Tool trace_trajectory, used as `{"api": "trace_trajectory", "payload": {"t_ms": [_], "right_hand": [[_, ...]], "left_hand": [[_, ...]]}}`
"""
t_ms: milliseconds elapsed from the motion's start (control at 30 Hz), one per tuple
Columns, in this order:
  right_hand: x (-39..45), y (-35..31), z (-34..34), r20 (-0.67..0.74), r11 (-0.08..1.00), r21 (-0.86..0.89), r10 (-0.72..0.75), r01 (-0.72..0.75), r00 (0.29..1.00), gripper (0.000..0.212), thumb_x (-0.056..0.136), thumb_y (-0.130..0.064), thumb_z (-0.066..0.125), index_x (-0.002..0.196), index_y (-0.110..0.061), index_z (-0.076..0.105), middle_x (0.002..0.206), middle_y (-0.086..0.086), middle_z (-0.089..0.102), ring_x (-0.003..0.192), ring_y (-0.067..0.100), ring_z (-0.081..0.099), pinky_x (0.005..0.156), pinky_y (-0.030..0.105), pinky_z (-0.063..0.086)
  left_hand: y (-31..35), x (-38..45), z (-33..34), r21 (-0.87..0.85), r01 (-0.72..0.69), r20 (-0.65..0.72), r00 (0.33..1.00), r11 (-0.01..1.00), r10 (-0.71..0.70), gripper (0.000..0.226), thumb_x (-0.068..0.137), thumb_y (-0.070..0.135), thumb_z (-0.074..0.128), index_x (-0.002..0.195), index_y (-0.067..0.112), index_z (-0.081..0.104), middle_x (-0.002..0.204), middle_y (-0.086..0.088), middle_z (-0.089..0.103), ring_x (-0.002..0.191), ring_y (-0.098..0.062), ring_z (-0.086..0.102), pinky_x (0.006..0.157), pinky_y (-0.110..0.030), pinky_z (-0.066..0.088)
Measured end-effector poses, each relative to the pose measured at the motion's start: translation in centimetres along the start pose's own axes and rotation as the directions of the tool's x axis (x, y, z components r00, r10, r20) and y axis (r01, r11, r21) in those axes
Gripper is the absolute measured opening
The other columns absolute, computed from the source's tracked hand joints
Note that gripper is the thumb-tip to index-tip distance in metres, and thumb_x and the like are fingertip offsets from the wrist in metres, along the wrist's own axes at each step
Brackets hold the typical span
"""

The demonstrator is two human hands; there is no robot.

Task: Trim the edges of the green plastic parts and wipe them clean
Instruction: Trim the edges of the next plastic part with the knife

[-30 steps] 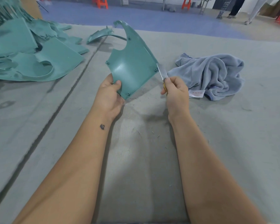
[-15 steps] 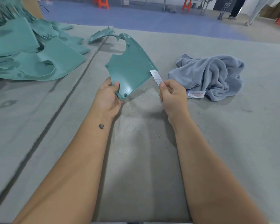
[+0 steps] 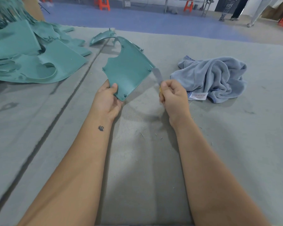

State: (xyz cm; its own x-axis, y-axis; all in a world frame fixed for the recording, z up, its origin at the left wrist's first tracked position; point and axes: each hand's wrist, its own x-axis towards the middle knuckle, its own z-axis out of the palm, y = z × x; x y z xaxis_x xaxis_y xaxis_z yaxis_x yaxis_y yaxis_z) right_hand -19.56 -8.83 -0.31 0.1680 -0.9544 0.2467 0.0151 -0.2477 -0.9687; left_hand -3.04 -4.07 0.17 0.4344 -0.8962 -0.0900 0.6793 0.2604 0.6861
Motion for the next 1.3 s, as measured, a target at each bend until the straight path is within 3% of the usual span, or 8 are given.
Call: {"api": "trace_trajectory", "payload": {"t_ms": [100,200,533,733,933,1067,1167,1300], "right_hand": [[0.1,0.1,0.0,-0.008,0.999,0.038,0.003,-0.002,1.0,0.022,0.101,-0.016,0.05,0.079,-0.017,0.056,0.054,-0.006,0.058,0.042,0.009,0.04,0.045,0.019,0.037],[0.2,0.4,0.1,0.04,0.999,-0.034,-0.004,0.005,0.999,0.021,0.1,-0.02,0.053,0.08,-0.019,0.06,0.057,-0.003,0.064,0.04,0.01,0.044,0.046,0.02,0.04],[0.1,0.4,0.2,0.101,1.0,0.004,0.024,-0.024,0.995,0.026,0.099,-0.011,0.052,0.076,-0.018,0.06,0.049,-0.004,0.051,0.04,0.009,0.038,0.04,0.018,0.035],[-0.3,0.7,1.0,0.268,0.973,-0.223,0.008,0.055,0.963,0.026,0.098,-0.015,0.053,0.074,-0.019,0.06,0.05,-0.004,0.048,0.046,0.01,0.037,0.053,0.029,0.033],[-0.1,0.2,0.3,0.099,0.999,0.007,-0.039,0.039,0.994,0.024,0.102,-0.017,0.047,0.079,-0.021,0.055,0.055,-0.006,0.054,0.042,0.009,0.04,0.045,0.02,0.036],[-0.2,0.4,0.5,0.147,1.0,0.001,-0.018,0.018,0.989,0.024,0.102,-0.016,0.046,0.08,-0.021,0.053,0.052,-0.006,0.048,0.045,0.008,0.036,0.043,0.021,0.032],[-0.2,0.3,0.7,0.213,0.997,-0.051,-0.043,0.055,0.976,0.026,0.101,-0.012,0.048,0.077,-0.021,0.052,0.054,-0.001,0.043,0.048,0.008,0.034,0.047,0.02,0.031],[-0.4,0.4,1.4,0.364,0.973,-0.192,-0.051,0.129,0.93,0.027,0.098,-0.004,0.051,0.075,-0.018,0.053,0.052,0.0,0.042,0.046,0.006,0.033,0.05,0.022,0.03]], "left_hand": [[-0.2,-0.1,0.3,0.064,-0.002,0.033,0.999,0.998,0.0,0.035,0.101,-0.005,0.03,0.1,0.009,0.062,0.085,-0.001,0.075,0.078,-0.015,0.071,0.067,-0.027,0.059],[-0.3,-0.3,0.5,0.091,-0.015,0.056,0.998,0.996,0.01,0.034,0.101,-0.005,0.03,0.1,0.008,0.061,0.084,-0.001,0.074,0.075,-0.013,0.071,0.065,-0.025,0.058],[-0.6,-0.3,0.5,0.104,-0.044,0.027,0.999,0.994,0.042,0.033,0.101,-0.005,0.031,0.1,0.01,0.06,0.094,-0.002,0.07,0.084,-0.016,0.067,0.074,-0.028,0.058],[-1.0,-0.5,0.9,0.068,-0.024,0.043,0.999,0.997,0.021,0.032,0.102,-0.004,0.027,0.103,0.005,0.058,0.101,-0.011,0.065,0.083,-0.019,0.066,0.076,-0.027,0.057],[-0.8,-0.7,1.0,-0.026,0.04,0.034,0.999,0.999,-0.039,0.032,0.102,-0.003,0.027,0.108,0.002,0.059,0.1,-0.008,0.068,0.076,-0.017,0.071,0.068,-0.027,0.06],[-0.6,-0.9,1.1,-0.097,0.095,0.034,0.995,0.991,-0.092,0.033,0.103,-0.001,0.026,0.103,0.004,0.058,0.087,-0.01,0.074,0.07,-0.018,0.073,0.055,-0.028,0.058],[-0.8,-0.8,1.1,-0.118,0.091,0.015,0.996,0.989,-0.09,0.032,0.103,-0.001,0.026,0.105,0.002,0.058,0.099,-0.008,0.07,0.072,-0.019,0.071,0.069,-0.029,0.059],[-0.8,-0.5,1.4,-0.212,0.068,-0.022,0.997,0.975,-0.075,0.031,0.103,-0.001,0.024,0.108,0.002,0.055,0.101,-0.014,0.065,0.084,-0.022,0.063,0.094,-0.037,0.05]]}}
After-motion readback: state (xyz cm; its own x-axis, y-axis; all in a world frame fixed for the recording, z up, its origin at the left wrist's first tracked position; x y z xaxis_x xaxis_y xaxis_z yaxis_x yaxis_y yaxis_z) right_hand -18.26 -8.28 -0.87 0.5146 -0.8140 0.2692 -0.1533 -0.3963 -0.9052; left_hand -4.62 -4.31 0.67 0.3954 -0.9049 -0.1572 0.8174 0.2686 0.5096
